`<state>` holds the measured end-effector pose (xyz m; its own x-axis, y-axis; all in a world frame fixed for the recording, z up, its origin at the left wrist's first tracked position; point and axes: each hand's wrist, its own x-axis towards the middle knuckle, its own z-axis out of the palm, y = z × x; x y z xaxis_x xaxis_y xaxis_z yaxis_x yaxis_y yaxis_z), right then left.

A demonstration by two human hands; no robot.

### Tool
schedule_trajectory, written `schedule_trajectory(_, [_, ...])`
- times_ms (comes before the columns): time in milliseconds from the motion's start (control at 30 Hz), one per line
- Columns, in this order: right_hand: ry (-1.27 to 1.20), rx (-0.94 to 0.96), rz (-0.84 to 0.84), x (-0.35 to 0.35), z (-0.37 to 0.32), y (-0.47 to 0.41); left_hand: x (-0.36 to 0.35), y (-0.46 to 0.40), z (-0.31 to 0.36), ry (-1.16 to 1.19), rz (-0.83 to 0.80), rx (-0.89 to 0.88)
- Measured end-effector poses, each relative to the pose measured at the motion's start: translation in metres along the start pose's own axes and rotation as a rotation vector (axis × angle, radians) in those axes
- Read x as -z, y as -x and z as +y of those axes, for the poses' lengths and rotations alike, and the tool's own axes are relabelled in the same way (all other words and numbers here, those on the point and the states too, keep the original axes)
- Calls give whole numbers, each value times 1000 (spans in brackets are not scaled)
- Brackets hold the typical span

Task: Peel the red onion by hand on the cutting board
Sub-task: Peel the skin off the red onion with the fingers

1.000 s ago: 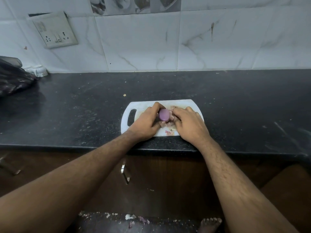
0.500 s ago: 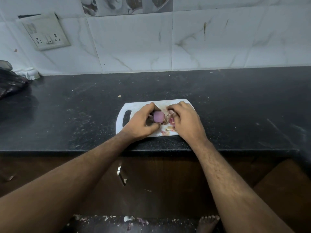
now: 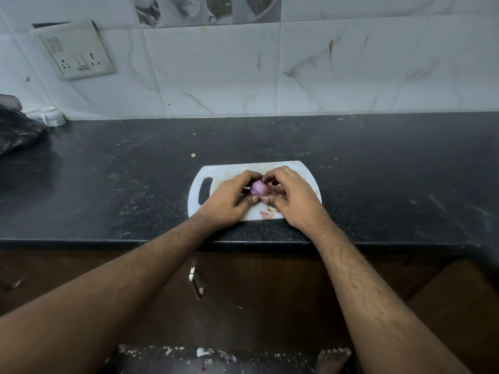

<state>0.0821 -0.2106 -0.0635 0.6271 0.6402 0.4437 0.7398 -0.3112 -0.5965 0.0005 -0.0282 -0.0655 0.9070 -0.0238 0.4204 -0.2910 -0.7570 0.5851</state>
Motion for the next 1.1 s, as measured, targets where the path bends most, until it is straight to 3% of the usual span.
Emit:
schedule_trajectory(900, [61, 95, 95, 0, -8, 6, 0, 1, 2, 43, 2, 48])
schedule_trajectory(1100, [144, 57, 34, 1, -8, 6, 0, 1, -2, 67, 13, 76])
